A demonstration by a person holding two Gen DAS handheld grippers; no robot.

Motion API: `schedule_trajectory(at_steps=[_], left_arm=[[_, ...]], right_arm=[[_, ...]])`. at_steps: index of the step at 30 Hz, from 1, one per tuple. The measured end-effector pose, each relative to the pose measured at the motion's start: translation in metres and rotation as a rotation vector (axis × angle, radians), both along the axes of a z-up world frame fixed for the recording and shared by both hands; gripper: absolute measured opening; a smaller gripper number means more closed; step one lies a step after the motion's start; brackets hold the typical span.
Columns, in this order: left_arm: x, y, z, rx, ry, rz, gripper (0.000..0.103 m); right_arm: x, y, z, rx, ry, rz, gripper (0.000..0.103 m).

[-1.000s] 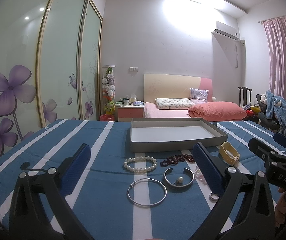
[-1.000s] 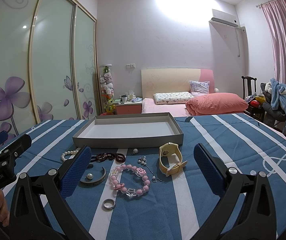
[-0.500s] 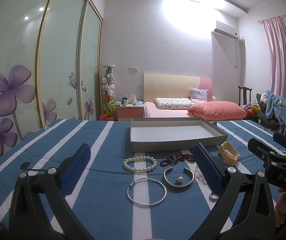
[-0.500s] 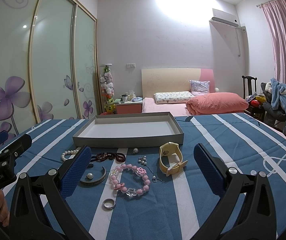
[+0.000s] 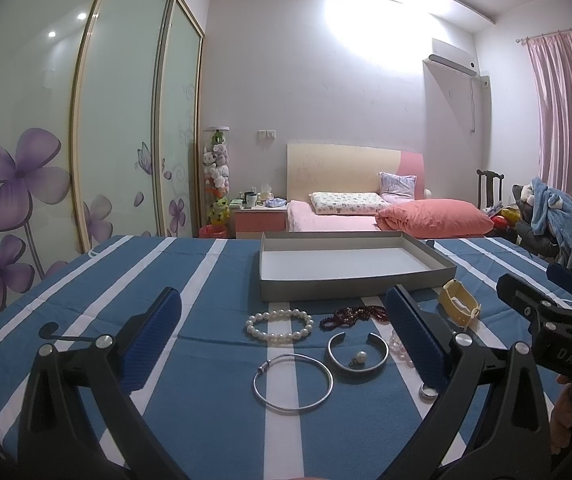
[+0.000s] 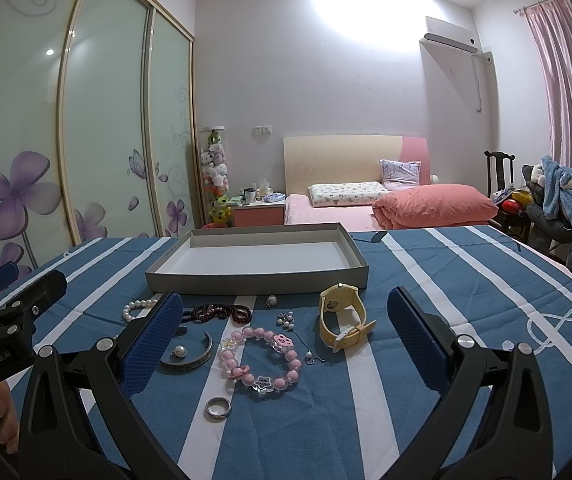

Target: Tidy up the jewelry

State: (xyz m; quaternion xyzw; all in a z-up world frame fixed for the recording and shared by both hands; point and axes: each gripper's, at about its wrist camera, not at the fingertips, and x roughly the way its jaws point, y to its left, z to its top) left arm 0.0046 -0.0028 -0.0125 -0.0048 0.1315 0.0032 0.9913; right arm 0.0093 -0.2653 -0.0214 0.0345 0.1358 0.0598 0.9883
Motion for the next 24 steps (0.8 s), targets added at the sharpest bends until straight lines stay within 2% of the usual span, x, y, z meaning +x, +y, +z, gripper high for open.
schedule_trajectory(at_steps=[5,9,10,15,19,24], left_arm=[[0.008,0.001,-0.003,0.004,0.056,-0.027,0.099],[0.029,0.001,-0.016,0.042,0.193,-0.032,0.099],[0.037,0.002,-0.022,0.053,0.253,-0.033,0.099],[0.058,0.006,-0.045,0.036,0.431,-0.064,0.099],[0.07,0.006,-0.06,0.02,0.539,-0.083,0.099],[0.083,0.004,-0.07,0.033,0.629,-0.074,0.099]], right_arm=[[0.0,0.0,0.0,0.0,0.001,0.0,0.101],[0.001,-0.001,-0.001,0.003,0.009,-0.001,0.101],[0.0,-0.001,-0.001,0.004,0.011,-0.002,0.101],[0.005,-0.003,-0.004,0.011,0.022,-0.006,0.101],[0.007,-0.004,-0.006,0.015,0.032,-0.006,0.101],[0.009,-0.006,-0.008,0.019,0.041,-0.011,0.101]])
